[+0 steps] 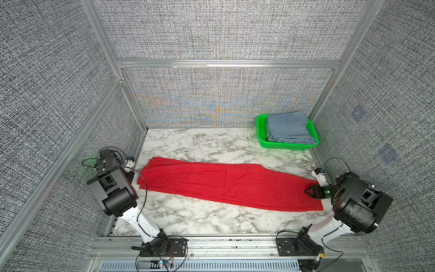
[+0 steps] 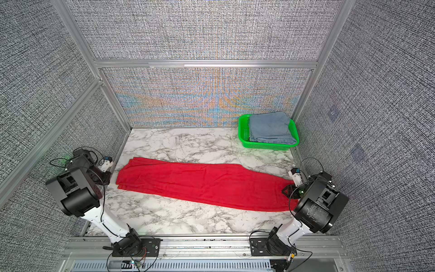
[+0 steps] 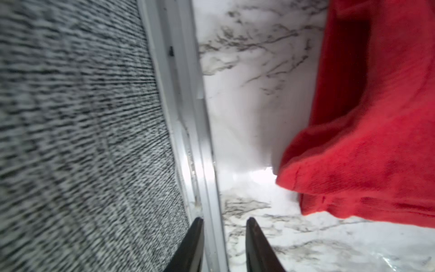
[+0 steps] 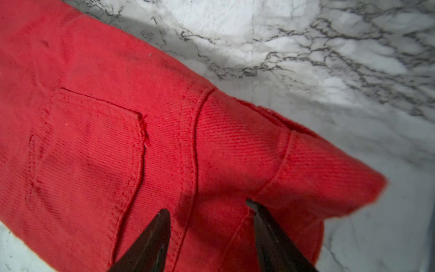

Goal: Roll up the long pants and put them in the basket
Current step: Fold the long pant at the center of the board.

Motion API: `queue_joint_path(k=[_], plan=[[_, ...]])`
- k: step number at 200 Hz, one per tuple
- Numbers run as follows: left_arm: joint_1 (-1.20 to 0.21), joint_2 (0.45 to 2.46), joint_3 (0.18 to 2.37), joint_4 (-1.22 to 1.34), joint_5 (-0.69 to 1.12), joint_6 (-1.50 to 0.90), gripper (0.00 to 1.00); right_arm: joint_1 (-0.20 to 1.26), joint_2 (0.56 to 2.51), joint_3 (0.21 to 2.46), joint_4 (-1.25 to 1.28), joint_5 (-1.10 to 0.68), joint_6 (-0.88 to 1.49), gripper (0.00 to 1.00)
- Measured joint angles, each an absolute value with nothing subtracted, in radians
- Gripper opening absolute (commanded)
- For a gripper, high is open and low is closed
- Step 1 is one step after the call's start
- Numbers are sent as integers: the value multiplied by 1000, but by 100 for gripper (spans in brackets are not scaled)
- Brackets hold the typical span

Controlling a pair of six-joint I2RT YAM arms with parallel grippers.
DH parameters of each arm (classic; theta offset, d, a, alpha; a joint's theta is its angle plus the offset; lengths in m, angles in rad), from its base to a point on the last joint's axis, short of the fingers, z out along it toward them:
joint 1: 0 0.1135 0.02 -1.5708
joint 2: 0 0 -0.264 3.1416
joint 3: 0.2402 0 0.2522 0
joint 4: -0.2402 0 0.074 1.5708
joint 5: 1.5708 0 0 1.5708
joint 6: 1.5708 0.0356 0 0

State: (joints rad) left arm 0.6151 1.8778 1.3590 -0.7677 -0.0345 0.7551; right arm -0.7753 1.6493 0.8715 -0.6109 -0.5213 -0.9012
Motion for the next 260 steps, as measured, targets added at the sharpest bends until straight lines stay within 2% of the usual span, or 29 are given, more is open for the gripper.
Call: queue_joint_path(k=[45, 81, 115, 226, 260], plan=[[612, 1838, 1377, -772, -35, 751, 48, -775, 1649, 871, -611, -522, -901, 61], [605, 1864, 1415, -845, 88, 749, 47, -775, 1649, 872, -611, -522, -901, 61], [562, 1885, 1353, -888, 159, 792, 47, -775, 1643, 872, -611, -513, -900, 61], [544, 1957, 1396, -835, 133, 757, 46, -775, 1636, 873, -610, -495, -896, 61], [544, 1983, 1396, -836, 130, 748, 41, -775, 1636, 873, -609, -494, -894, 61]])
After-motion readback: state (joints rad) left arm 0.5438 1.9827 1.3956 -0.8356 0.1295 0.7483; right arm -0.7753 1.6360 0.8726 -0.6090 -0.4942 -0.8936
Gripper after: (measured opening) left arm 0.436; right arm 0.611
